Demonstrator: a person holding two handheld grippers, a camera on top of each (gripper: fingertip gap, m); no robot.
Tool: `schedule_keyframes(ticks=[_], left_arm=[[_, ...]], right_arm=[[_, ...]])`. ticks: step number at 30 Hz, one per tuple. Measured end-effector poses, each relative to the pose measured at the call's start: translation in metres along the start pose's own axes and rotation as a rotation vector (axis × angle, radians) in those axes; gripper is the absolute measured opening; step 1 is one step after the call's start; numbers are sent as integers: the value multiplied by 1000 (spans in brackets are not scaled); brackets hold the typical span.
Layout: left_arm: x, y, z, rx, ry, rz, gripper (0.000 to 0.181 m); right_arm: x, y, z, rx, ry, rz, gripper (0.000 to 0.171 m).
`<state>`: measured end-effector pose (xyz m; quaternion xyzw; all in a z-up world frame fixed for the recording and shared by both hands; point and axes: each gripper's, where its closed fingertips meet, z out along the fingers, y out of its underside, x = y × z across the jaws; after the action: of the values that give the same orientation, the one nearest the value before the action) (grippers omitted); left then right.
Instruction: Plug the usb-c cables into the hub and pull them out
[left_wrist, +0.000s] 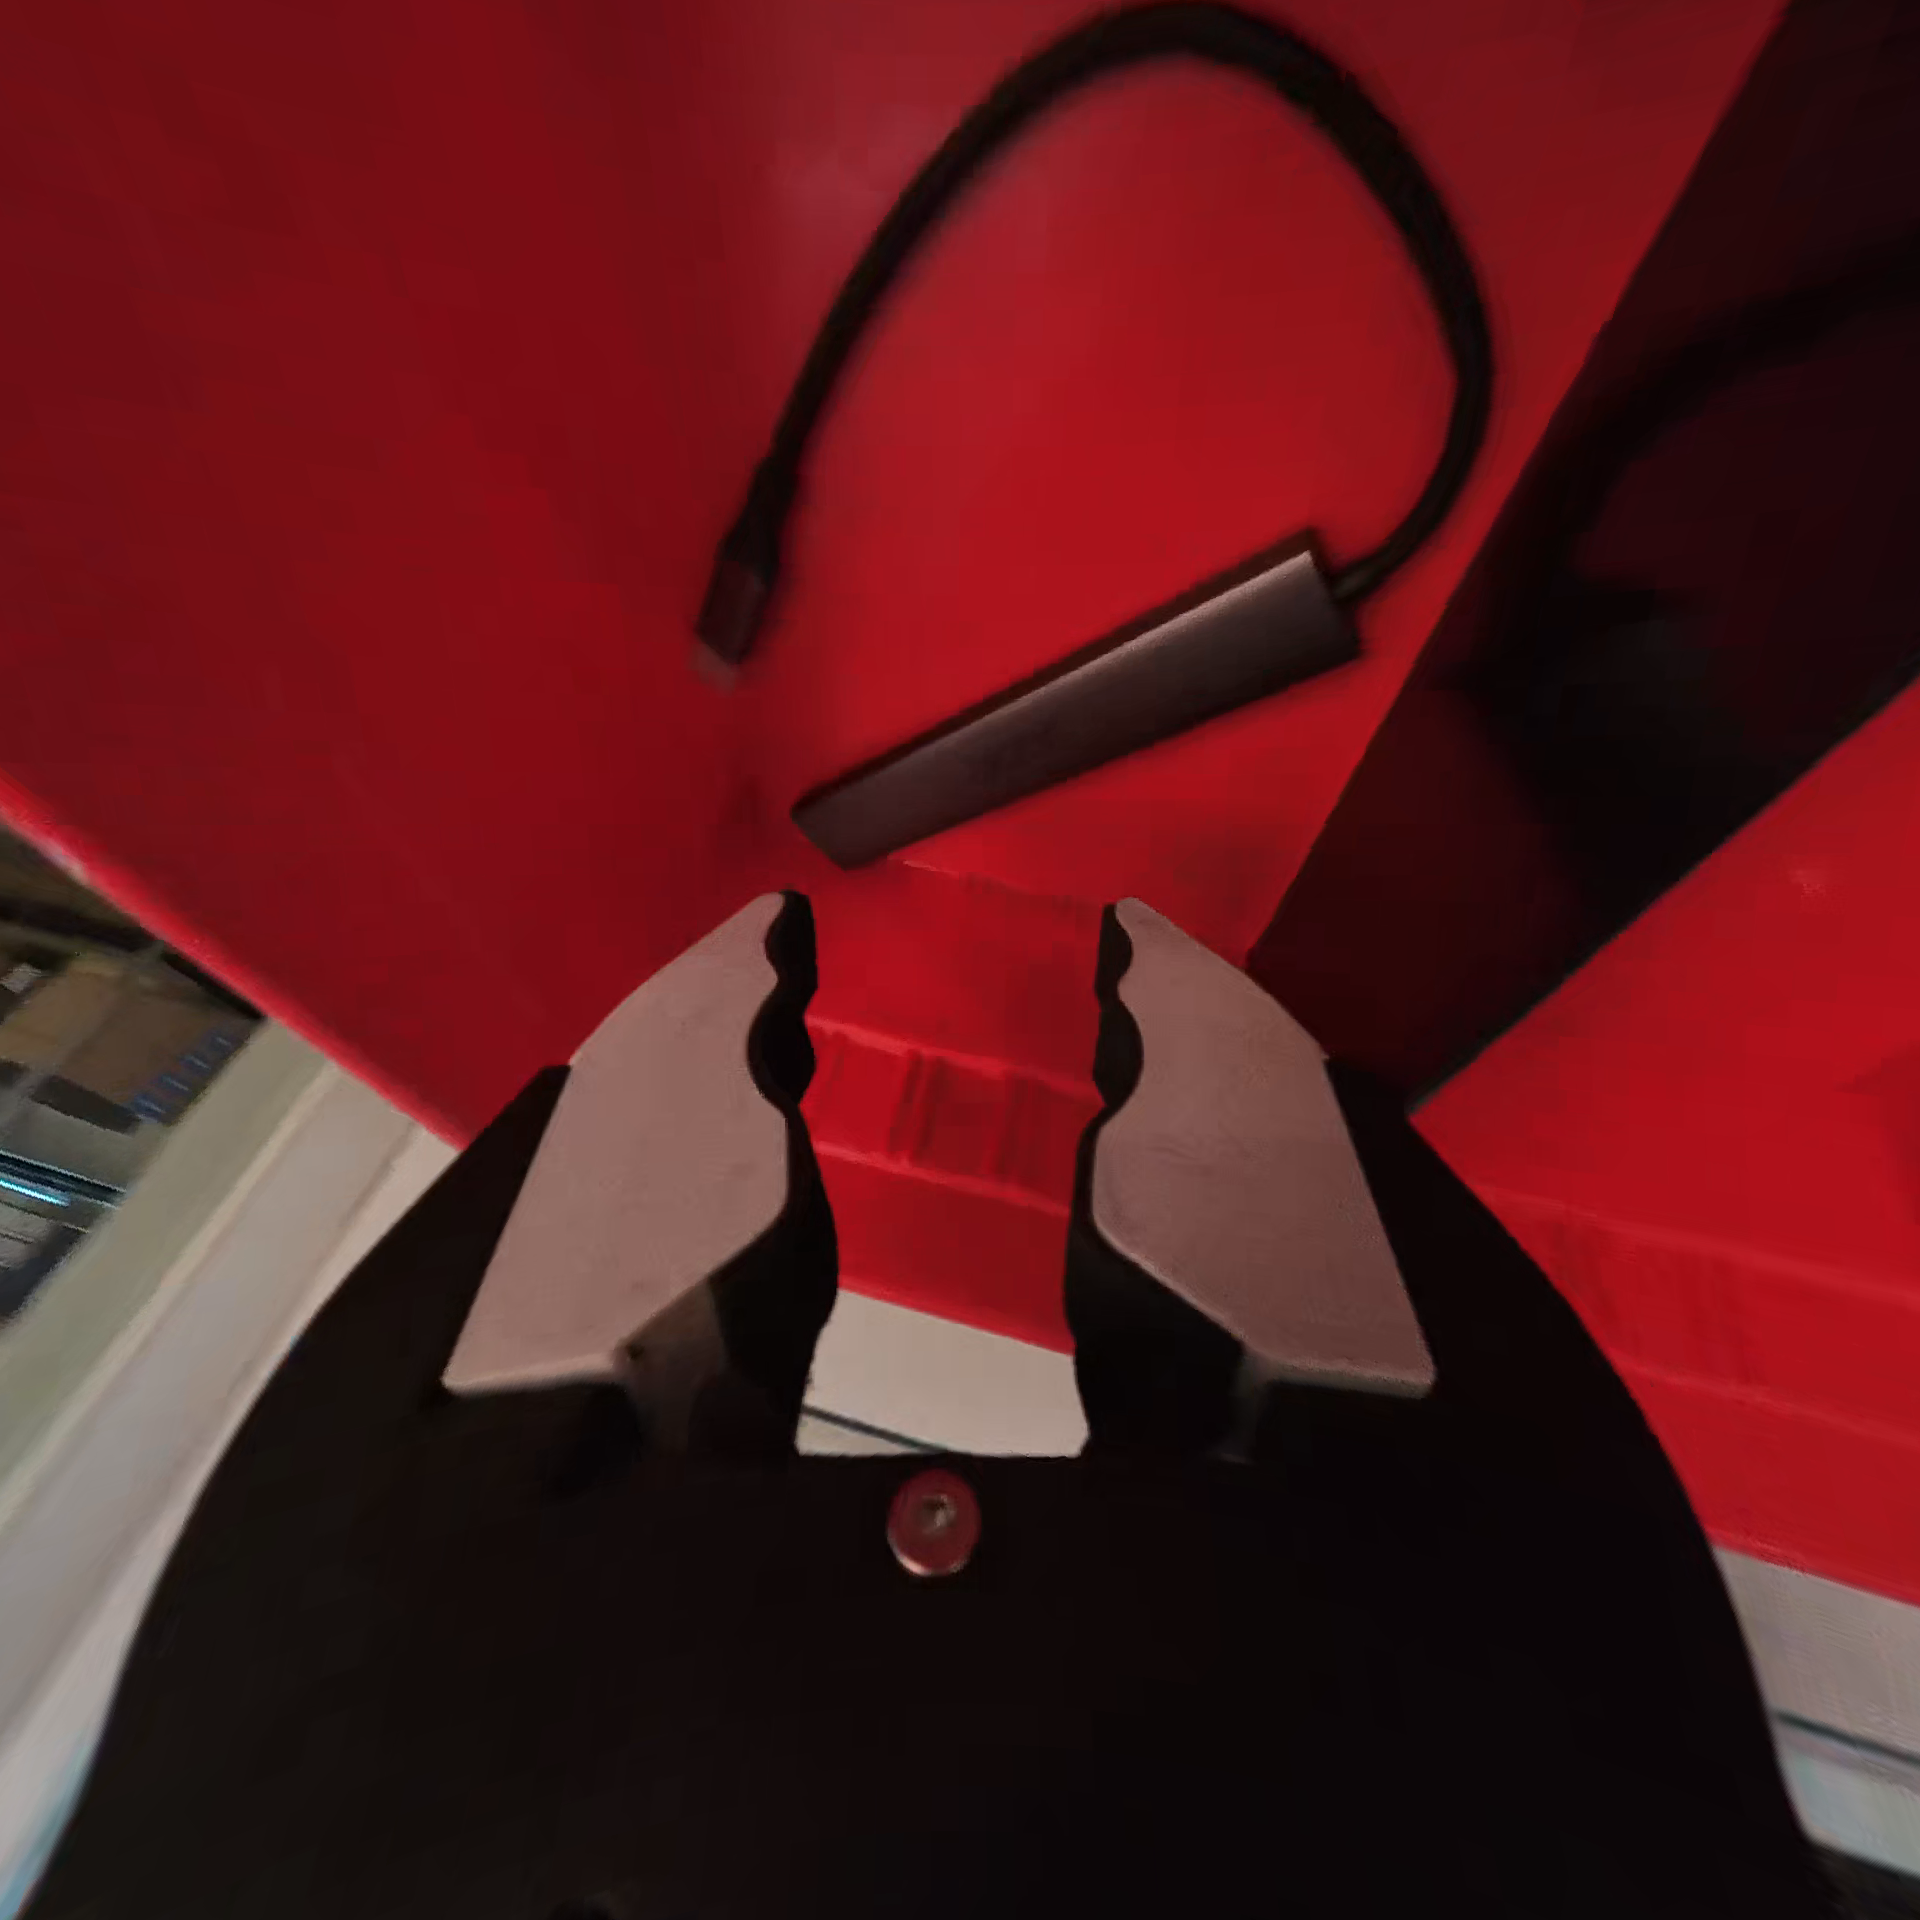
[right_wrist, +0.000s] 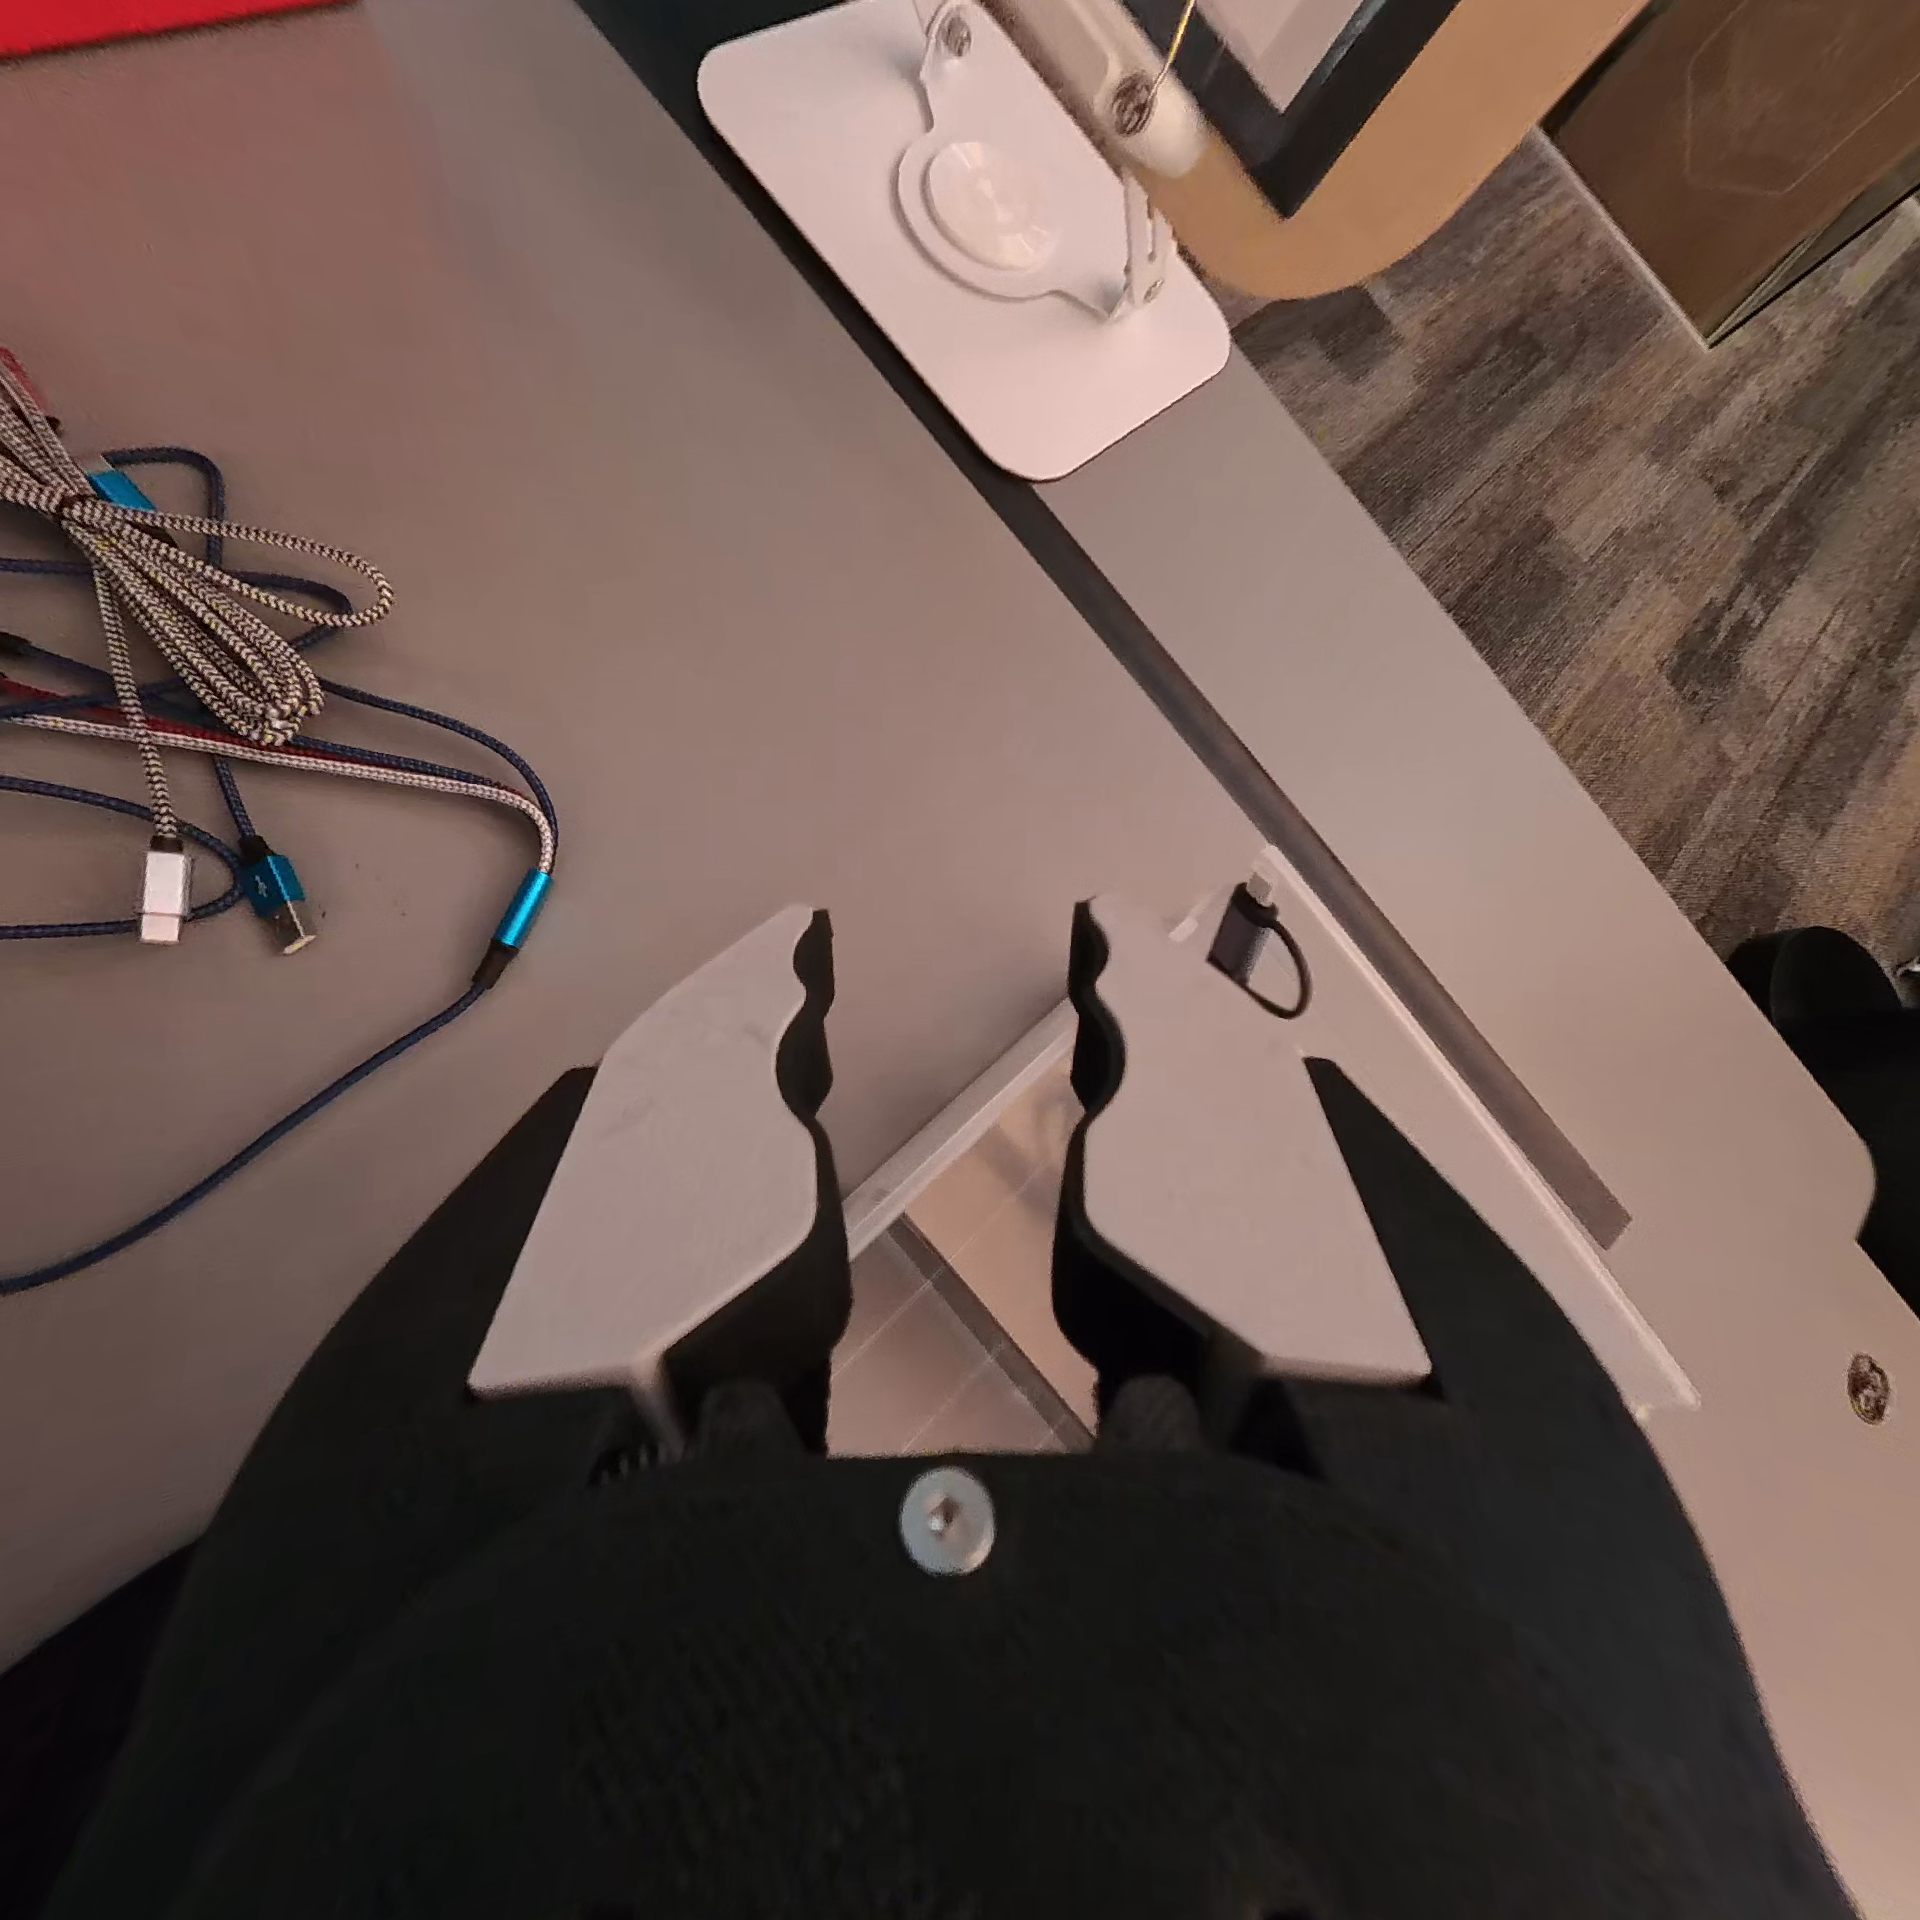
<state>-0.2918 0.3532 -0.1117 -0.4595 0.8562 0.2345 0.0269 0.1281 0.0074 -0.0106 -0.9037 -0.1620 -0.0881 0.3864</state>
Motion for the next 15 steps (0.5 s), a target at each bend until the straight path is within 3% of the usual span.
schedule_keyframes(ticks=[1, 5, 15], left_arm=[[1, -5, 3, 4, 5, 51, 51], [8, -16, 18, 15, 37, 210, 48], [17, -7, 43, -29, 120, 320, 47]], right_arm=[[-1, 1, 3, -11, -7, -2, 45], [-7, 5, 14, -46, -36, -12, 45], [-7, -1, 17, -10, -74, 28, 43]])
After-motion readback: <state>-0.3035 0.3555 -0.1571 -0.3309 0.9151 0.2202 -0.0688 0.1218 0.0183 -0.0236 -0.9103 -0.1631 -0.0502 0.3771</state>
